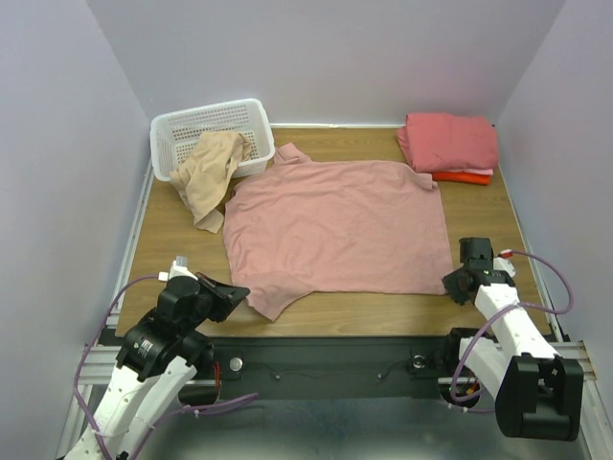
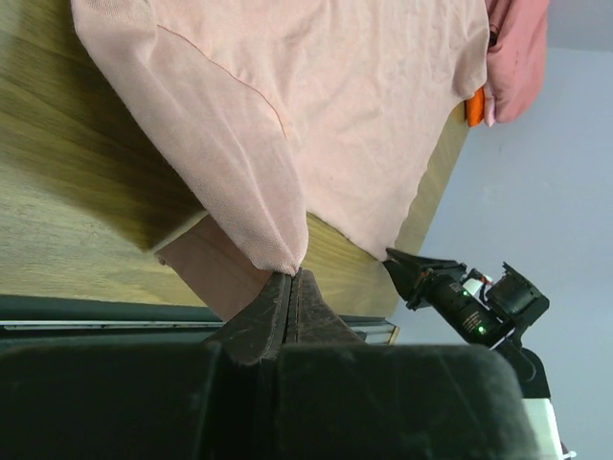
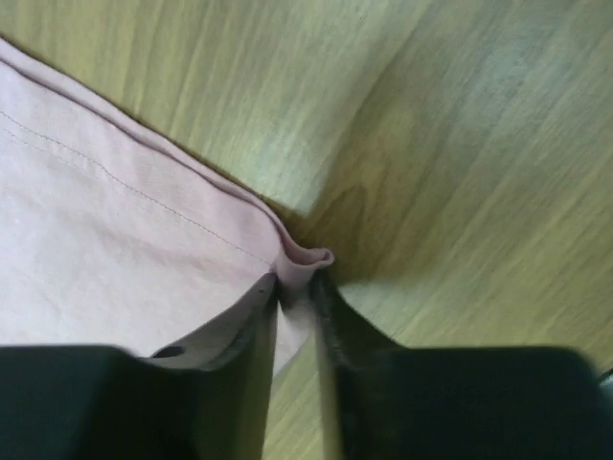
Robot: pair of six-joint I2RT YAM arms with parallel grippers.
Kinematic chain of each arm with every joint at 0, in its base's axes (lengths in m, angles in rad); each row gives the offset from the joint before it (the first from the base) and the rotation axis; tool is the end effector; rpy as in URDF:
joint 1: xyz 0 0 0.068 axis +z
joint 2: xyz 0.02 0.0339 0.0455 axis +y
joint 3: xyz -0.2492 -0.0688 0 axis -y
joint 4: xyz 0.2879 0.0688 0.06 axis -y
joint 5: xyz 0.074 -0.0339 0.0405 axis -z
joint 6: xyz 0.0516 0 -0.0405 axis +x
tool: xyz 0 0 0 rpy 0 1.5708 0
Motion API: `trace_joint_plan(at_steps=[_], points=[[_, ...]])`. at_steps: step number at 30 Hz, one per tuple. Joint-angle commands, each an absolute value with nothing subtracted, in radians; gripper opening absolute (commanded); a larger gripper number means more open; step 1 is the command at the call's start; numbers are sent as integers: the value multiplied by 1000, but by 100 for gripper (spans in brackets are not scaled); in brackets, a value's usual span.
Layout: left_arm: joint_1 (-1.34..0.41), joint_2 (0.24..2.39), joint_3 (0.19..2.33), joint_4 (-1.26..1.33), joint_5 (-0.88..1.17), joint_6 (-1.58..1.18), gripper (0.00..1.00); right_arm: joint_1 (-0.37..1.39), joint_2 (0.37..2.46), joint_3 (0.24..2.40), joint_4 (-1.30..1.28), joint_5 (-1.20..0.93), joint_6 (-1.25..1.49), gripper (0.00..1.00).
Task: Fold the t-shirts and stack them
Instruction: Fold the tshirt
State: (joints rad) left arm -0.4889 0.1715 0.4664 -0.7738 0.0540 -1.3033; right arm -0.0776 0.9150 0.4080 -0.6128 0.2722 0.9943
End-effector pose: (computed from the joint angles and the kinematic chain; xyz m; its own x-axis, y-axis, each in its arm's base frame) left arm 0.1257 -0.0700 0.2393 -0.6006 -0.7713 -0.2106 -0.2572 0.4358 -0.8625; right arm 0.2011 -0.0296 0.1123 -0.3286 0.8355 -0.4404 0.8567 0.4600 0.2335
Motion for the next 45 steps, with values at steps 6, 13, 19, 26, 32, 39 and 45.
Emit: trace_joint_plan(at_steps=[6, 13, 19, 26, 32, 39, 45], points=[[-491, 153, 471, -747, 40, -1319, 0, -80, 818, 367, -534, 292, 1028, 0], [-491, 147, 553, -825, 20, -1330, 0, -80, 671, 416, -635, 252, 1032, 0], [-491, 103, 611, -908, 8, -1353, 0, -81, 497, 511, -797, 265, 1078, 0], [-491, 109, 568, -862, 63, -1344, 0, -80, 448, 572, -899, 261, 1071, 0], [-491, 104, 554, -850, 48, -1361, 0, -80, 469, 548, -884, 278, 1063, 0], [-491, 185, 489, -738, 46, -1361, 0, -80, 544, 549, -802, 278, 1046, 0], [-491, 323, 572, -706, -101, -1341, 0, -81, 678, 564, -695, 264, 1019, 0]])
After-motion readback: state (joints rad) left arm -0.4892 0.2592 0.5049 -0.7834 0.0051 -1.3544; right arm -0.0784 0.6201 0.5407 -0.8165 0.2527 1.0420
